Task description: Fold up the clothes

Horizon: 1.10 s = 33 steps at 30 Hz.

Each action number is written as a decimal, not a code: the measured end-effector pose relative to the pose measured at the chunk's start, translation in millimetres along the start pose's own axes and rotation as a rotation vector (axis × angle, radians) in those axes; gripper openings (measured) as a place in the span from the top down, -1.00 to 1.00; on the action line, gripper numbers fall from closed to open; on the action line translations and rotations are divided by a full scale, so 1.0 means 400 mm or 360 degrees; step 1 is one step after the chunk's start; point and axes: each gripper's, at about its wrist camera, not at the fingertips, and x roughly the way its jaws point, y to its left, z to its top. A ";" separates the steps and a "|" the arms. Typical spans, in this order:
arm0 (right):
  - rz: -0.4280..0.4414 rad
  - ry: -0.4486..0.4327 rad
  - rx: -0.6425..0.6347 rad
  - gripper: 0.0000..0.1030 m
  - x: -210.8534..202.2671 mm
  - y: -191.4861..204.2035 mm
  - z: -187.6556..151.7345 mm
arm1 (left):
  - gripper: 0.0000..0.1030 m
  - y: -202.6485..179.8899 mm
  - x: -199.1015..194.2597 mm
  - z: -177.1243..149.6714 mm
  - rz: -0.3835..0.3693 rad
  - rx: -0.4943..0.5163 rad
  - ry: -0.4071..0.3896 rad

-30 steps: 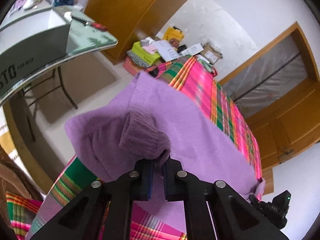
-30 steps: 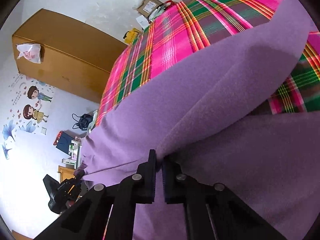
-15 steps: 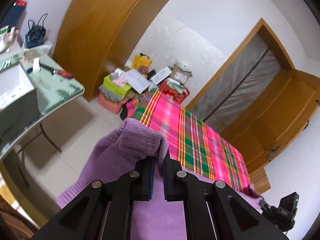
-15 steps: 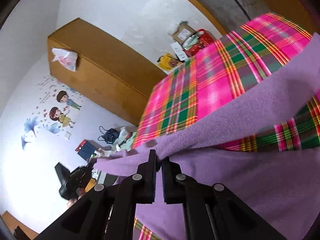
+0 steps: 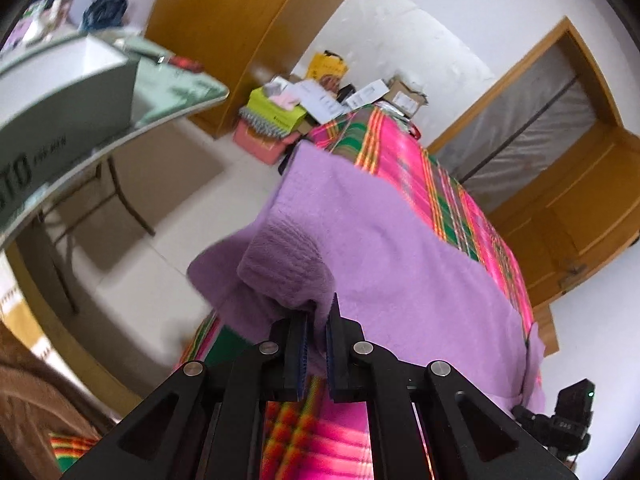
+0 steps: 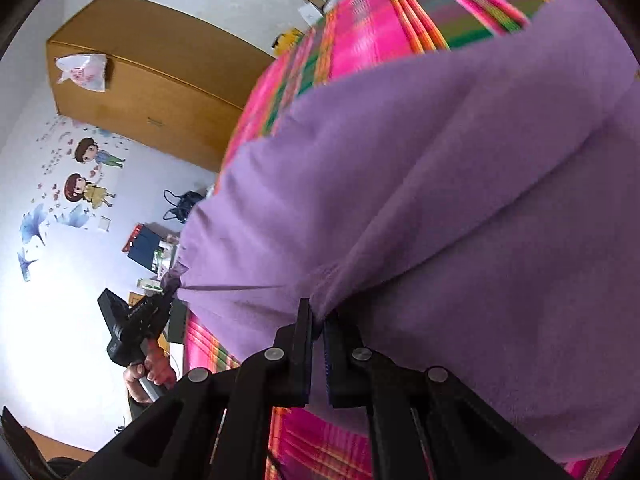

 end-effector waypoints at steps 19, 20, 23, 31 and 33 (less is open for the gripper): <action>0.0028 0.0001 0.0004 0.48 -0.031 -0.022 -0.025 | 0.69 0.028 -0.027 -0.009 -0.0019 -0.0016 -0.0050; 0.0015 -0.0014 -0.0006 0.31 -0.038 -0.019 -0.024 | 0.67 0.024 -0.029 -0.005 -0.0013 -0.0010 -0.0057; -0.0049 -0.0098 -0.0022 0.20 -0.075 -0.009 -0.014 | 0.53 0.018 -0.031 0.002 0.0006 -0.0023 -0.0064; -0.0194 -0.0089 0.0091 0.22 -0.061 -0.016 0.023 | 0.37 0.027 -0.021 0.012 0.0109 -0.0099 -0.0066; -0.0216 -0.0073 0.0076 0.66 -0.044 -0.005 0.023 | 0.38 0.021 -0.026 0.011 0.0138 -0.0065 -0.0089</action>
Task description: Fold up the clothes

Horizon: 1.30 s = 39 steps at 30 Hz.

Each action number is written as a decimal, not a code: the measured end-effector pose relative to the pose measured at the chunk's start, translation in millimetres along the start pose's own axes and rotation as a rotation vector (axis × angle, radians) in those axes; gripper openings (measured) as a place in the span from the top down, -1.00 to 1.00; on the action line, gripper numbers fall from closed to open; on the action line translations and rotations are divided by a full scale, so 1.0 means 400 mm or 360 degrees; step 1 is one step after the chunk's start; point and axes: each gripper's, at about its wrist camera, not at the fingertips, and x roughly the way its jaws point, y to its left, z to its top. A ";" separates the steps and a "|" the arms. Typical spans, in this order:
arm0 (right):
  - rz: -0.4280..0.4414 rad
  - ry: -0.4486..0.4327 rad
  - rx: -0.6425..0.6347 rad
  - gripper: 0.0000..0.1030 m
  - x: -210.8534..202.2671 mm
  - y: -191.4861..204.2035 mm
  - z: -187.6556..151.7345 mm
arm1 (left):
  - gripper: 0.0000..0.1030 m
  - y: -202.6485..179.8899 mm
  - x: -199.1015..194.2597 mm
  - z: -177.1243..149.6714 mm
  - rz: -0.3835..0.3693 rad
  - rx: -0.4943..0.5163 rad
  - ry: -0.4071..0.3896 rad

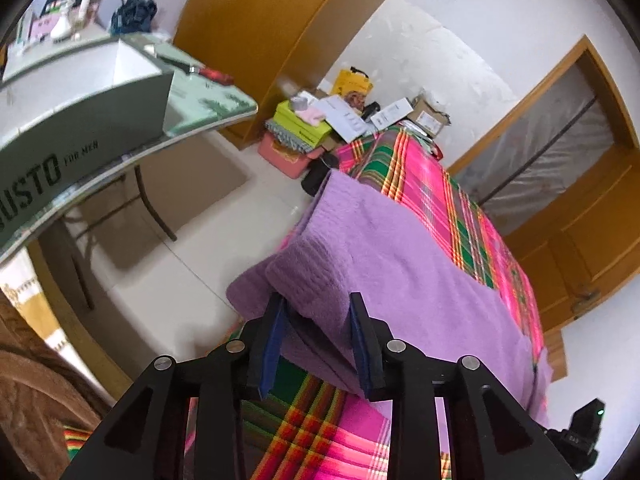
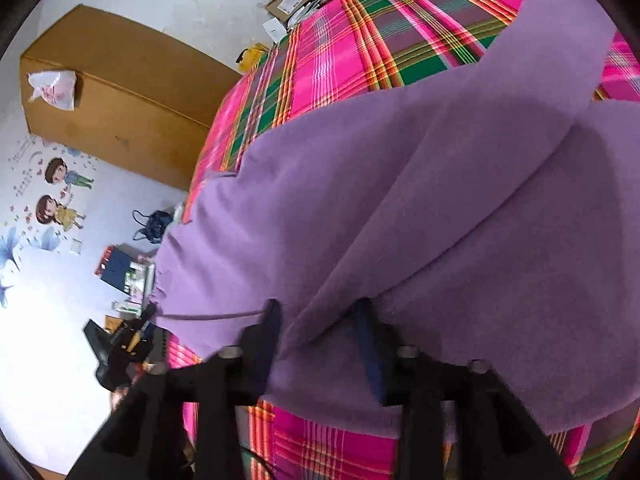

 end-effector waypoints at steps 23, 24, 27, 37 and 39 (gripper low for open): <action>0.0167 -0.0039 0.0003 0.70 -0.035 -0.005 -0.068 | 0.71 0.019 0.004 -0.012 -0.0025 -0.0003 0.0002; 0.0184 -0.0042 0.0014 0.64 -0.032 0.001 -0.061 | 0.71 0.017 0.005 -0.009 -0.0027 -0.0004 0.0002; 0.0206 -0.0018 0.0040 0.59 -0.011 0.016 -0.038 | 0.68 0.018 0.012 -0.001 -0.0020 -0.0009 0.0018; 0.0229 -0.0147 -0.0073 0.97 -0.018 0.068 -0.032 | 0.75 -0.030 -0.002 0.043 -0.0042 0.0127 -0.0061; 0.0297 -0.0237 -0.0132 0.97 -0.051 0.092 -0.037 | 0.75 -0.050 -0.021 0.064 -0.0084 0.0165 -0.0120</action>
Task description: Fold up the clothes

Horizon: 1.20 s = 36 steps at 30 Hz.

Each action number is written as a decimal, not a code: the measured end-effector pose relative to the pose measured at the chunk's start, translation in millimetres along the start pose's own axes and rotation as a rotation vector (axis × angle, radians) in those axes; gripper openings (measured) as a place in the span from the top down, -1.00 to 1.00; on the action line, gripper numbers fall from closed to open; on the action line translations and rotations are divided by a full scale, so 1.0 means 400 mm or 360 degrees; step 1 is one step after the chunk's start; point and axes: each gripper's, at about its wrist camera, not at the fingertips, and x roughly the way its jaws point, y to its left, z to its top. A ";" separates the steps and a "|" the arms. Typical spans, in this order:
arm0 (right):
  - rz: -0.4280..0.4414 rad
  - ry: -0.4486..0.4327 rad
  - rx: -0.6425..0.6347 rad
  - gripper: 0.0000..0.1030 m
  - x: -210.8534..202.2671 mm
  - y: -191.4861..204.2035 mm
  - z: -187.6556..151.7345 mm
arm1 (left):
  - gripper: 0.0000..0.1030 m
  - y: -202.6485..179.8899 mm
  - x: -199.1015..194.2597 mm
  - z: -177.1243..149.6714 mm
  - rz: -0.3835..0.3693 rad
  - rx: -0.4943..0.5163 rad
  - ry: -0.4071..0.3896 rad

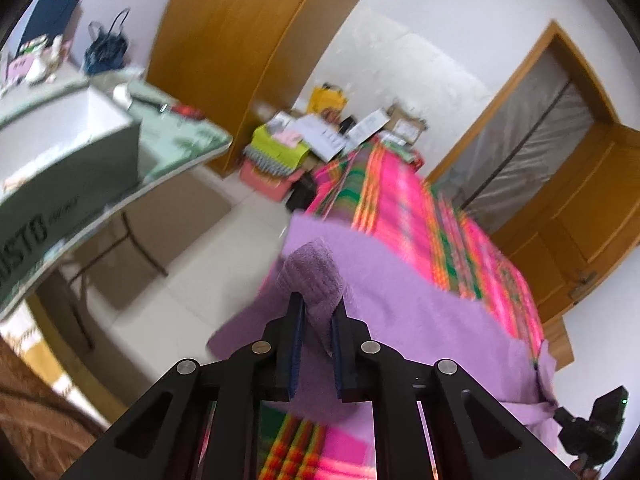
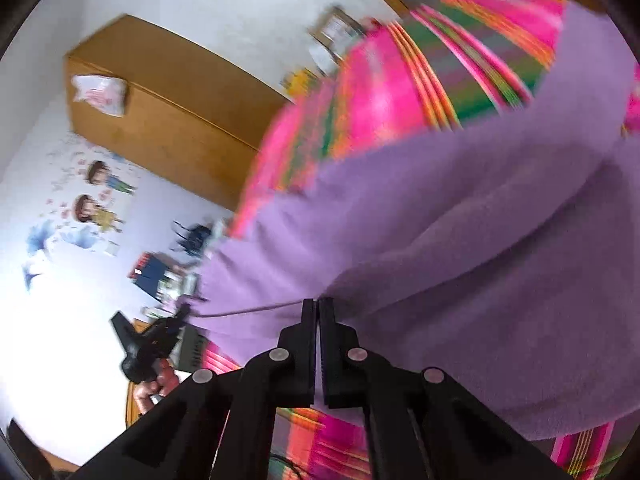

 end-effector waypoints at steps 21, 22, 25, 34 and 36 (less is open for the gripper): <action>-0.0180 0.0166 -0.0503 0.78 0.028 0.082 -0.075 | 0.74 0.043 -0.083 -0.071 0.0072 -0.0030 -0.0002; -0.0196 0.0173 -0.0562 0.74 0.047 0.096 -0.064 | 0.74 0.014 -0.077 -0.068 0.0043 0.0020 0.0007; -0.0257 0.0195 -0.0691 0.74 0.112 0.121 -0.038 | 0.59 -0.073 -0.037 -0.071 -0.0036 0.0160 0.0069; -0.0343 0.0481 -0.0618 0.76 0.178 0.072 -0.034 | 0.59 -0.238 0.121 -0.161 -0.0126 0.0452 0.0403; -0.0321 0.0549 -0.0603 0.76 0.143 0.064 -0.065 | 0.59 -0.242 0.127 -0.183 -0.0132 0.0487 0.0451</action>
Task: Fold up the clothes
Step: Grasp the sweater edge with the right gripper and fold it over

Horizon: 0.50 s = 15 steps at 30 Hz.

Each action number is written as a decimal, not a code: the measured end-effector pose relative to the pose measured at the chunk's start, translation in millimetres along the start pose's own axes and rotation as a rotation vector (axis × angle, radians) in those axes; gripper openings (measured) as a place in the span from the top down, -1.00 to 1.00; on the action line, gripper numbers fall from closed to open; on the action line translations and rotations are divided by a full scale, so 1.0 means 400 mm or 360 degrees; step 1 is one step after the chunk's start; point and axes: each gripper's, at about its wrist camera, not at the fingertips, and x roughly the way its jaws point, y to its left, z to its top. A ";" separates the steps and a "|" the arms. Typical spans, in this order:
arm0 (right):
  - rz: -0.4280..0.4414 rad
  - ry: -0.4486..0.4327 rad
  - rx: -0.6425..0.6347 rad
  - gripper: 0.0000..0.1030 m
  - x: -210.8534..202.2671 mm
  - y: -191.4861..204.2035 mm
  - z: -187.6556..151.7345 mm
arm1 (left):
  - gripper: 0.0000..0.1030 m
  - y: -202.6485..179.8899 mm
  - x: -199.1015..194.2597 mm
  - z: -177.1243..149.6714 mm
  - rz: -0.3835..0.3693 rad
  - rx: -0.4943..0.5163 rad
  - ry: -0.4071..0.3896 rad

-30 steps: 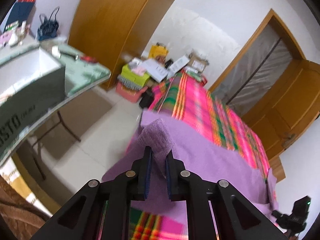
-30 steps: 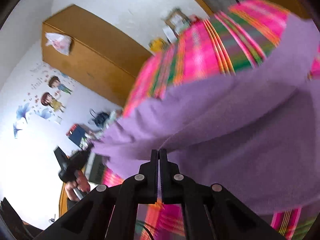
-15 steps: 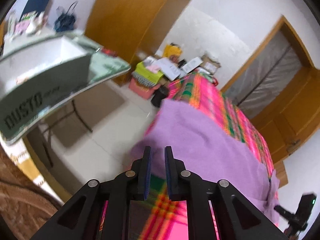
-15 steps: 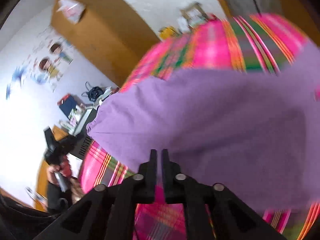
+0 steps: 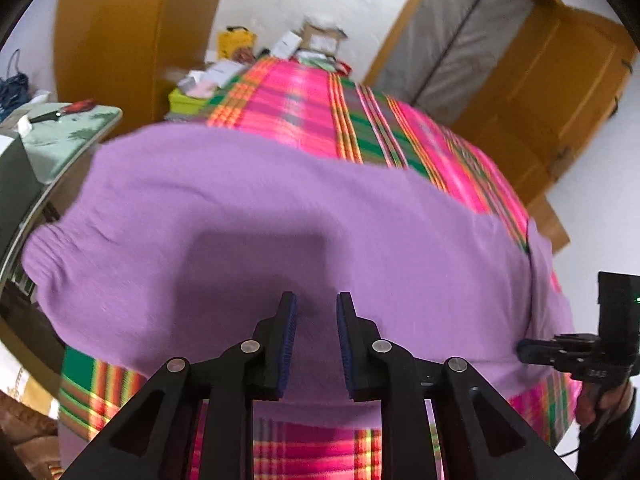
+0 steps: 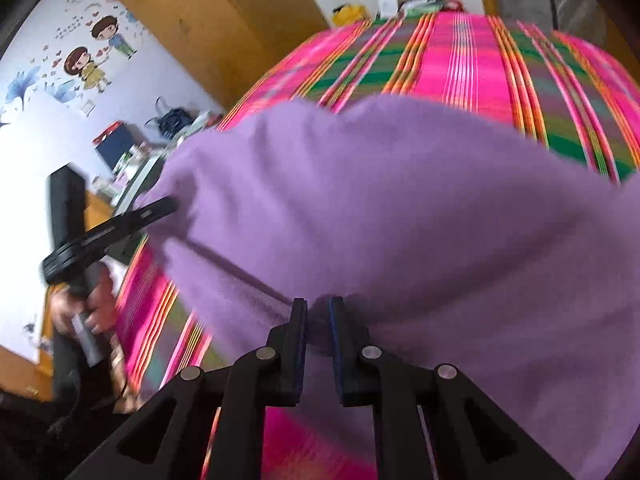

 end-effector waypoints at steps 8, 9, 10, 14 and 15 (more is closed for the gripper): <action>0.0007 -0.0011 0.0113 0.75 -0.057 -0.036 -0.066 | 0.45 -0.032 -0.021 -0.045 -0.0078 0.0037 0.0060; -0.0002 -0.0056 0.0110 0.75 -0.070 -0.035 -0.062 | 0.45 -0.042 -0.021 -0.044 -0.0087 0.0050 0.0062; -0.0007 -0.0102 0.0110 0.75 -0.083 -0.035 -0.056 | 0.45 -0.052 -0.020 -0.043 -0.0097 0.0063 0.0064; -0.0064 -0.0279 0.0162 0.68 -0.132 -0.055 -0.017 | 0.45 -0.116 -0.002 -0.020 -0.0168 0.0119 0.0060; -0.0108 -0.0320 0.0200 0.64 -0.146 -0.071 -0.012 | 0.45 -0.139 0.006 -0.015 -0.0187 0.0148 0.0057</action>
